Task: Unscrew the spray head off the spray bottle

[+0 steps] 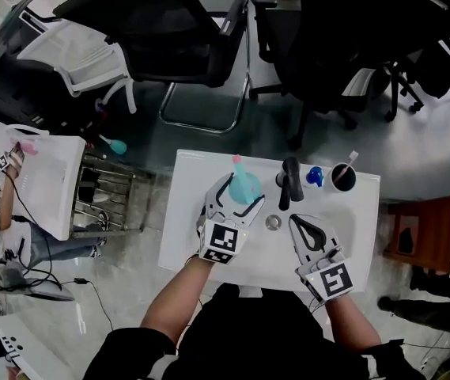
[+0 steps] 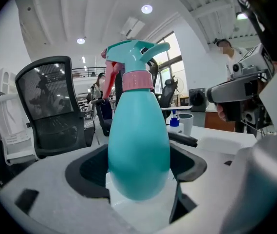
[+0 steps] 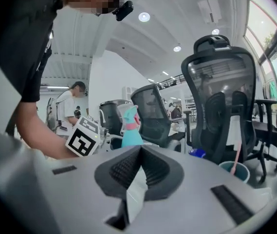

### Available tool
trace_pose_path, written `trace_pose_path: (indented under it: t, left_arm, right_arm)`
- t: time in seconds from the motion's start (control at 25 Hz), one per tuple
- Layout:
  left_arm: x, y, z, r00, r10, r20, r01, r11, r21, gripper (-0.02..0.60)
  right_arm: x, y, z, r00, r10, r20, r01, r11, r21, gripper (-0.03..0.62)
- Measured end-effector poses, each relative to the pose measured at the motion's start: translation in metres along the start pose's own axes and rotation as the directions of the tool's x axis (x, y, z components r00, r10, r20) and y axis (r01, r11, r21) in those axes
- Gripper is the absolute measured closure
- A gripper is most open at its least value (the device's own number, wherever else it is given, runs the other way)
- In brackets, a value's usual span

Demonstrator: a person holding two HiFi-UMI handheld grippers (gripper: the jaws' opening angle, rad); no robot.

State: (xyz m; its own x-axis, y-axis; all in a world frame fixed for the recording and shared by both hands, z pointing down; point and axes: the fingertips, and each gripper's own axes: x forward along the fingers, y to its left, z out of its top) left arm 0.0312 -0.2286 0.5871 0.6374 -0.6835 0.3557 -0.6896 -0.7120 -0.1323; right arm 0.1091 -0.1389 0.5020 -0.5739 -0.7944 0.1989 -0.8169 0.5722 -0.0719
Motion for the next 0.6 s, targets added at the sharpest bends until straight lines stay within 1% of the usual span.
trace_pose_path:
  t: [0.16,0.24,0.36,0.48,0.6]
  left_arm:
    - [-0.014,-0.012,0.015,0.998,-0.059,0.016,0.059,0.998,0.012,0.192]
    - [-0.02,-0.015,0.02,0.997,-0.077,0.016,0.076,0.997,0.031,0.192]
    - [-0.027,-0.017,0.023,0.996,-0.089,0.007,0.088,0.993,0.074,0.192]
    - [-0.032,-0.017,0.023,0.995,-0.095,-0.004,0.095,0.99,0.106,0.192]
    - [-0.036,-0.015,0.021,0.996,-0.089,-0.008,0.09,0.989,0.121,0.192]
  right_arm:
    - [0.005,0.022,0.025,0.993,0.119,0.004,-0.118,0.991,-0.067,0.585]
    - [0.007,0.031,0.035,0.986,0.167,-0.004,-0.167,0.981,-0.103,0.539]
    - [0.006,0.037,0.053,0.98,0.198,-0.003,-0.195,0.966,-0.169,0.529]
    - [0.005,0.042,0.067,0.975,0.221,-0.002,-0.213,0.939,-0.269,0.515]
    - [0.006,0.044,0.072,0.969,0.245,-0.006,-0.238,0.935,-0.263,0.505]
